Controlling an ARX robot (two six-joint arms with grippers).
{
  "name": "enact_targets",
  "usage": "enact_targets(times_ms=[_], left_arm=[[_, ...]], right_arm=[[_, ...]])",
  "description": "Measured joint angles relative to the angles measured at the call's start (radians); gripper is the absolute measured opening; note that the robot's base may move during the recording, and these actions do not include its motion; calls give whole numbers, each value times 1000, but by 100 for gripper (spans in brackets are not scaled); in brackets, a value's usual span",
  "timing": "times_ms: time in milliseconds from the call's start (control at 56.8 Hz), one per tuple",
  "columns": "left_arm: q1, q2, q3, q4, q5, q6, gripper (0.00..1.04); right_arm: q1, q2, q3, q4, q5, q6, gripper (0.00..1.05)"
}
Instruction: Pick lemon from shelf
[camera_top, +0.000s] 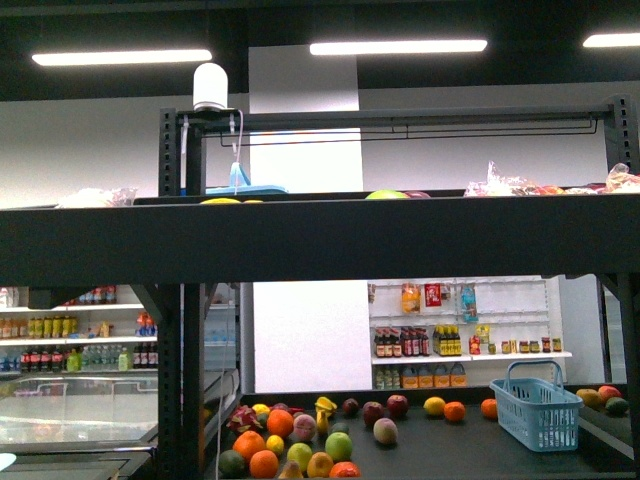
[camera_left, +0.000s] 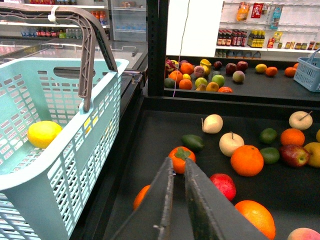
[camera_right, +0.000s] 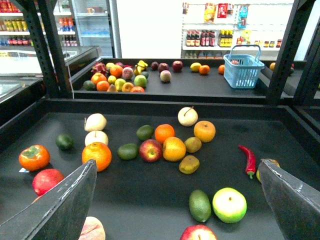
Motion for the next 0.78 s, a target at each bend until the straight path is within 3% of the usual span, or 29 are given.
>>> enact_targets(times_ms=[370, 775], left_arm=[[0, 0, 0, 0, 0, 0, 98], [0, 0, 0, 0, 0, 2, 97]], right_arm=[[0, 0, 0, 0, 0, 0, 97], [0, 0, 0, 0, 0, 0, 97]])
